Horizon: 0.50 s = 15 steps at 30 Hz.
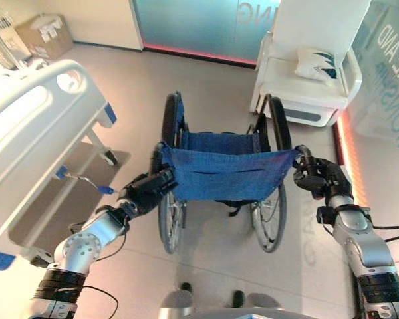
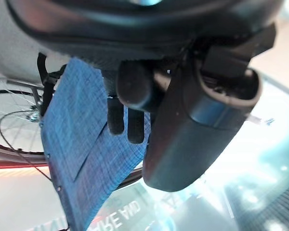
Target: Push the wheelchair next to the bed
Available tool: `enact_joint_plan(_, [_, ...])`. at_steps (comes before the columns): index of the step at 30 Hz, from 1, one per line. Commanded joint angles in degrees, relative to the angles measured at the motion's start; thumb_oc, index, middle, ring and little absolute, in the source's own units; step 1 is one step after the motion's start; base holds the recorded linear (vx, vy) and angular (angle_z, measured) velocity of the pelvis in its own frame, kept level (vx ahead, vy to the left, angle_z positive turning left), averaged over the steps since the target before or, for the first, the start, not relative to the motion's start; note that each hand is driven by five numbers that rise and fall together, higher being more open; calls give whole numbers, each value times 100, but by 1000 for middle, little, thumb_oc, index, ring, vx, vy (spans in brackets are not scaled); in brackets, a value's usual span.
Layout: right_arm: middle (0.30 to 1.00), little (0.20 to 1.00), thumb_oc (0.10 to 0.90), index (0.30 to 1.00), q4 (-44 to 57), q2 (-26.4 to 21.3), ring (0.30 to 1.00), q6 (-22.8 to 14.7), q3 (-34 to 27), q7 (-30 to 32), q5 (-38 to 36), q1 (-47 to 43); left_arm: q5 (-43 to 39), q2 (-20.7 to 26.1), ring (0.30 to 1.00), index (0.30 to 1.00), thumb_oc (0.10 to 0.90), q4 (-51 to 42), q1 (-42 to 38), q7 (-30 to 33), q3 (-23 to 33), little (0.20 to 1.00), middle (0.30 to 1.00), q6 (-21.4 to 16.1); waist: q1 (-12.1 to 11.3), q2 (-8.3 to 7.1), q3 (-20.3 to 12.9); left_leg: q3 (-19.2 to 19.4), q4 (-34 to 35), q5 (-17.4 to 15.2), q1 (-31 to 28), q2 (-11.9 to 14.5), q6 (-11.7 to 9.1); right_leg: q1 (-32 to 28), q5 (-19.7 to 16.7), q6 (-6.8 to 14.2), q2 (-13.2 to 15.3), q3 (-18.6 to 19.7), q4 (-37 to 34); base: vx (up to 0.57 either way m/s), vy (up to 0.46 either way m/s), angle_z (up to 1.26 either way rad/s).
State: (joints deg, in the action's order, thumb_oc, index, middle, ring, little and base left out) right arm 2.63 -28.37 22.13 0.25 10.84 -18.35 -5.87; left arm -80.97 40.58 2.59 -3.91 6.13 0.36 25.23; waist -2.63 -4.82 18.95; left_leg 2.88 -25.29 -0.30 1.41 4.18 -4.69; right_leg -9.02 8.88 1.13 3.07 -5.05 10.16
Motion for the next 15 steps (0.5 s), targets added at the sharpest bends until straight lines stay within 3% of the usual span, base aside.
enact_joint_plan(1, [300,300,400,300,902,-605,300,-715,75,-779,145,452,-1397,-367,300,300,400,-1225,-1018,-773,1627,300,300,-1382,340,446,-614,-351,194,787,448,238,17,119,-225,-19,-361,124,353,223,95,1])
enact_joint_plan(2, [300,300,400,300,901,-603,300,-735,140,-800,176,439,-1372,-406,300,300,400,-1229,-950,-778,1624,300,300,-1460,308,528,-605,-376,765,1014,534,187,-54,82,-140,-24,-465,168,401,150,72,2])
enact_joint_plan(3, [300,300,400,300,901,-603,300,-735,140,-800,176,439,-1372,-406,300,300,400,-1229,-950,-778,1624,300,300,-1460,308,528,-605,-376,765,1014,534,187,-54,82,-140,-24,-465,168,401,334,125,-2])
enact_joint_plan(4, [300,300,400,300,821,-672,300,-753,275,-803,190,364,-1285,-492,300,300,400,-1131,-896,-833,1545,300,300,-1602,250,614,-622,-399,1844,1367,586,152,-167,-21,-62,-45,-574,241,380,364,140,0])
enact_joint_plan(7, [300,300,400,300,578,-916,300,-869,351,-905,-1,181,-1147,-522,300,300,400,-670,-965,-1134,1389,300,300,-1844,150,664,-685,-504,2582,1608,813,75,-205,-363,57,-89,-639,464,176,443,224,1])
enact_joint_plan(8, [300,300,400,300,477,-993,300,-944,368,-950,-73,132,-1087,-550,300,300,400,-575,-983,-1200,1415,300,300,-1840,139,636,-748,-494,2797,1363,739,21,-139,-452,135,-36,-589,531,136,374,239,-12])
enact_joint_plan(13, [300,300,400,300,568,-1028,300,-929,229,-1034,-151,227,-1057,-597,300,300,400,-586,-1166,-982,1418,300,300,-1831,126,573,-913,-522,2085,1117,861,-168,-42,-704,432,55,-420,556,217,335,214,-64])
enact_joint_plan(15, [300,300,400,300,589,-948,300,-933,145,-1014,-179,273,-986,-550,300,300,400,-587,-1218,-888,1468,300,300,-1611,67,479,-1000,-390,1704,871,917,-363,123,-738,495,236,-273,389,674,405,227,-51])
